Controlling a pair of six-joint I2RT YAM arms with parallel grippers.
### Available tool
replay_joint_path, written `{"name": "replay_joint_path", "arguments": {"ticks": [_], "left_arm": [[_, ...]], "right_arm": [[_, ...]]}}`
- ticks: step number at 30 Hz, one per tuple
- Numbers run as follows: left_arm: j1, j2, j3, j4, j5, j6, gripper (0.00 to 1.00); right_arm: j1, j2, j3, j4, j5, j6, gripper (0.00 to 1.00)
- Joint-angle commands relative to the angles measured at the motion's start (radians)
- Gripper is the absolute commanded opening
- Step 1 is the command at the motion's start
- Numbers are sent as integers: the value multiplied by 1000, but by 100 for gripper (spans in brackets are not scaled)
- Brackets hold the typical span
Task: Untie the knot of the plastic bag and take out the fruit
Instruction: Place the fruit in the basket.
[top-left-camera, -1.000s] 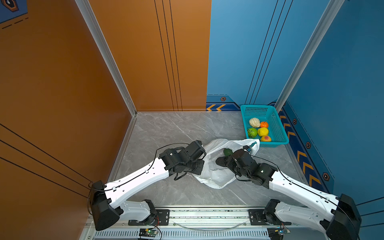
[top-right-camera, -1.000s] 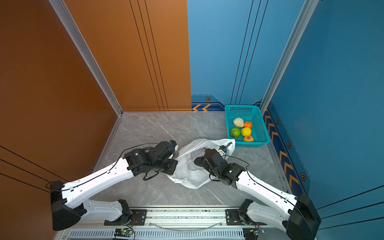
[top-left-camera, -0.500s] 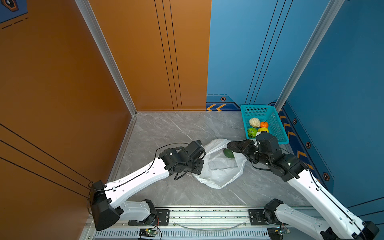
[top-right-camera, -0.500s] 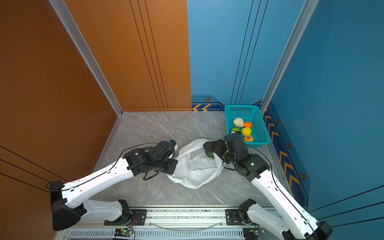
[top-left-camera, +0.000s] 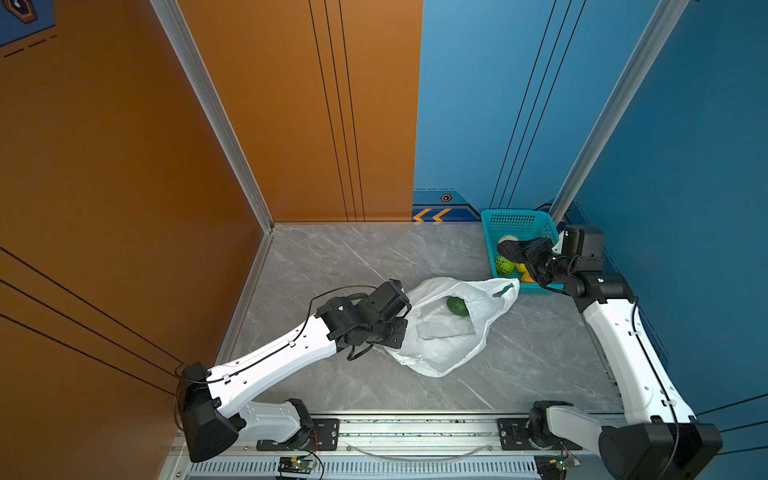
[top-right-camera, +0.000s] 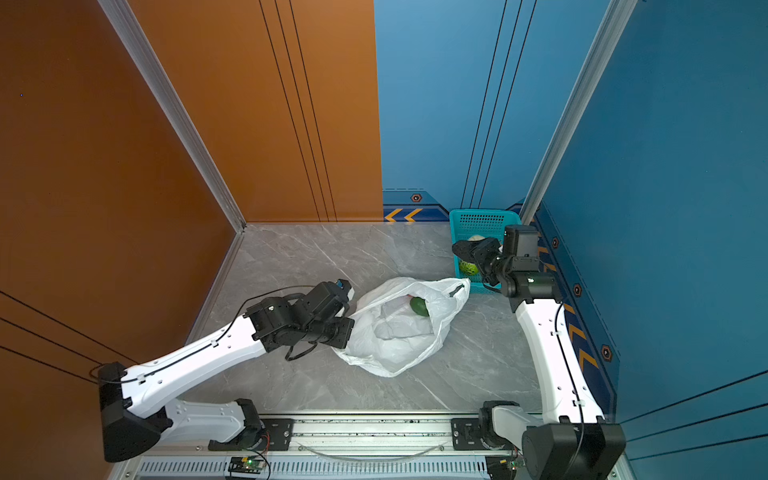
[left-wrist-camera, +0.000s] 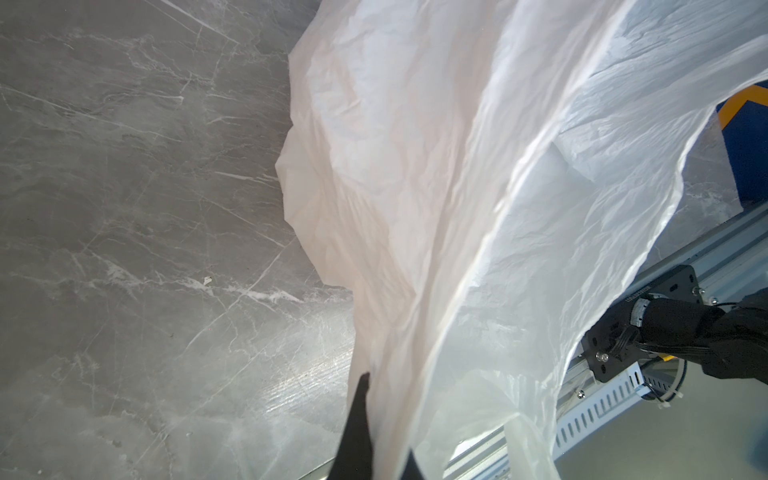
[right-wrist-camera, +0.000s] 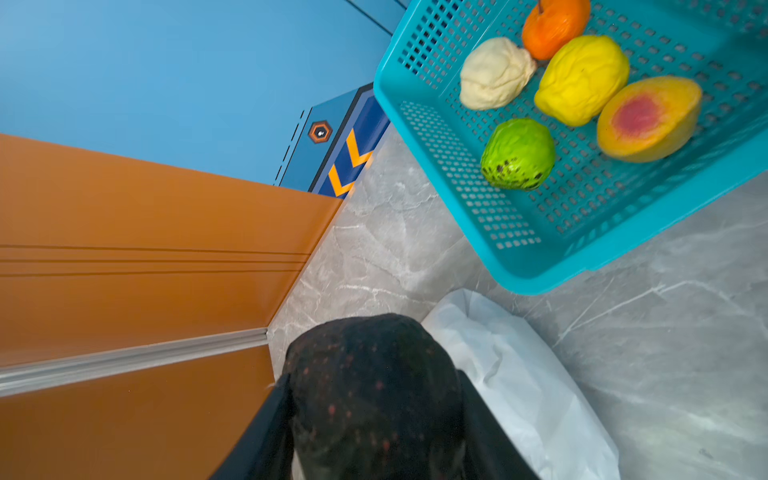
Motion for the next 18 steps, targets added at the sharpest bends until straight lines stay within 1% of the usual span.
{"name": "replay_joint_path", "arguments": {"ticks": [1, 4, 8, 11, 13, 14, 15, 18], "left_arm": [[7, -38, -7, -29, -33, -12, 0], [6, -57, -11, -44, -40, -14, 0], [1, -78, -19, -49, -48, -21, 0], [-2, -88, -20, -48, -57, -26, 0], [-4, -92, -22, -48, -62, -29, 0], [-6, -94, -22, -48, -61, -29, 0], [-7, -95, -22, -48, -63, -29, 0], [-9, -96, -20, -49, -63, -27, 0]], "right_arm": [[-56, 91, -28, 133, -15, -57, 38], [-101, 203, -44, 219, -10, -68, 38], [-124, 360, 6, 239, 21, -119, 39], [-140, 438, 24, 242, 33, -137, 40], [-145, 464, 22, 242, 49, -149, 42], [-147, 474, 19, 240, 57, -154, 44], [-150, 481, 13, 242, 68, -159, 49], [-154, 494, 8, 230, 97, -175, 68]]}}
